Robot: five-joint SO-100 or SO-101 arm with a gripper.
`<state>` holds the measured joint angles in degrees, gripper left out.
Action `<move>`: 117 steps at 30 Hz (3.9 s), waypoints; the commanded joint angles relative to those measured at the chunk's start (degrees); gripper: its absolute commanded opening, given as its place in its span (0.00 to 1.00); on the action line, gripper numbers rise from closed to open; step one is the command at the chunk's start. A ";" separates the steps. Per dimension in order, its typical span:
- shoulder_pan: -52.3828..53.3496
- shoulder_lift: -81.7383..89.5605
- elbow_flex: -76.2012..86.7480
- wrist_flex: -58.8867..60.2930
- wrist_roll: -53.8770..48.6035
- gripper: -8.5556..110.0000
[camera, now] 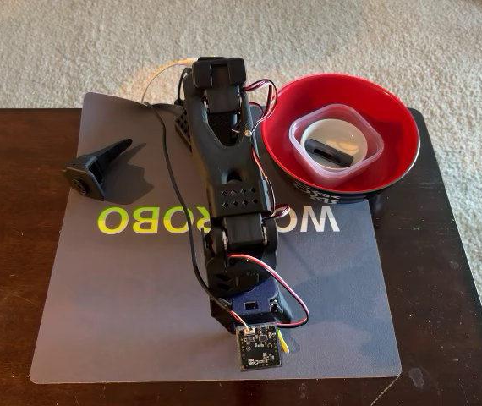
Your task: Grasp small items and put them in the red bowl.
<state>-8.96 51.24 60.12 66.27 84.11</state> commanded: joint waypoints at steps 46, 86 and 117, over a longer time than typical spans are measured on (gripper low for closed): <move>-50.71 92.37 57.04 15.64 -27.69 0.07; 39.99 73.83 45.53 21.27 -49.22 0.36; 77.96 61.96 67.59 -9.76 -20.57 0.35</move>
<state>68.73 113.29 127.44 57.74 62.93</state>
